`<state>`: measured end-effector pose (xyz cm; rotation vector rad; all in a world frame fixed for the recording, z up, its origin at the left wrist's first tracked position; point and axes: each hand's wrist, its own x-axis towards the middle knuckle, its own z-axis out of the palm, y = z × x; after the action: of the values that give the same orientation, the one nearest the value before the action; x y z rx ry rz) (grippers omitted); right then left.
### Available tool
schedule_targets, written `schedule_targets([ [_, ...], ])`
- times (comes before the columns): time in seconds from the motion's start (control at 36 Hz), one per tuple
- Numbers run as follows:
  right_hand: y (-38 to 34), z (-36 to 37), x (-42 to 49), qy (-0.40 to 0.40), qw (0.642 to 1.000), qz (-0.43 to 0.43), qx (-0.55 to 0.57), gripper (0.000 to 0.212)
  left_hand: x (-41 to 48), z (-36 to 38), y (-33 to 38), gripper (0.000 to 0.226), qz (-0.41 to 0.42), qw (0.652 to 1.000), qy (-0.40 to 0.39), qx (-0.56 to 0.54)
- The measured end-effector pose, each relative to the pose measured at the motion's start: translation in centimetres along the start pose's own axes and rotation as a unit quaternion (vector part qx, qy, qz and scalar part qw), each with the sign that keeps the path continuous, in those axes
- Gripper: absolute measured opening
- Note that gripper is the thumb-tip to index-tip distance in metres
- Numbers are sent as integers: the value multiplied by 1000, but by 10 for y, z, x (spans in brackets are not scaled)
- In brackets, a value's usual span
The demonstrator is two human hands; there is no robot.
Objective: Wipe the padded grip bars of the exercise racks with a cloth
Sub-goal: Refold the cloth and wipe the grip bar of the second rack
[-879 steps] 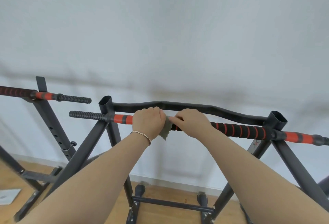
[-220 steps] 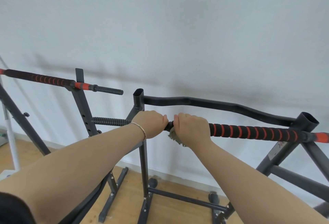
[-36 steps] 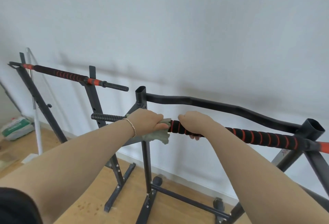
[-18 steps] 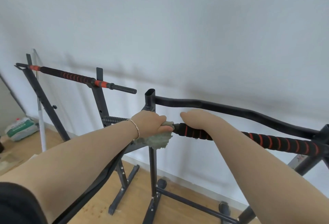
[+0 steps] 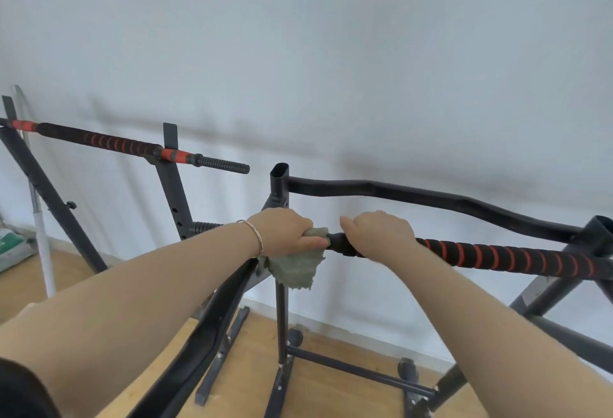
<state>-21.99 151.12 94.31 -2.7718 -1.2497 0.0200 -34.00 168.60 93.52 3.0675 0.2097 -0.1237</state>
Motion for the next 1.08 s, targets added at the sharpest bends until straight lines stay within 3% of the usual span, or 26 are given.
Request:
schedule_targets([
  [0.06,-2,-15,6,-134,983,64,112,50,0,0,1,57,5,1000,8,5],
  [0.14,-1,-22,9,-187,965,94,156,51,0,0,-1,61,4,1000,5,-8],
  [0.19,4,-10,4,-89,996,15,5,31,0,-2,-3,64,3,1000,4,-17],
  [0.25,8,10,-17,79,973,-99,-191,7,0,-3,-3,67,7,1000,0,-24],
  [0.33,7,23,-38,192,956,-112,-192,9,-2,-1,-2,69,13,1000,2,-14],
  [0.44,0,11,-13,119,979,-78,-143,30,-4,4,0,61,2,999,28,17],
  [0.53,-1,16,-11,107,960,-182,-185,13,-10,5,-5,55,22,996,71,48],
  [0.69,5,28,-15,165,952,-161,-202,45,-30,6,-28,37,111,988,104,-2],
  [0.75,5,28,-15,159,952,-163,-207,36,-34,3,-38,34,115,987,113,-17],
  [0.86,0,26,-10,171,967,-109,-154,51,-44,4,-57,36,68,991,108,-31],
  [1.08,1,24,-10,149,973,-98,-143,54,-61,5,-81,45,-1,999,54,-3],
])
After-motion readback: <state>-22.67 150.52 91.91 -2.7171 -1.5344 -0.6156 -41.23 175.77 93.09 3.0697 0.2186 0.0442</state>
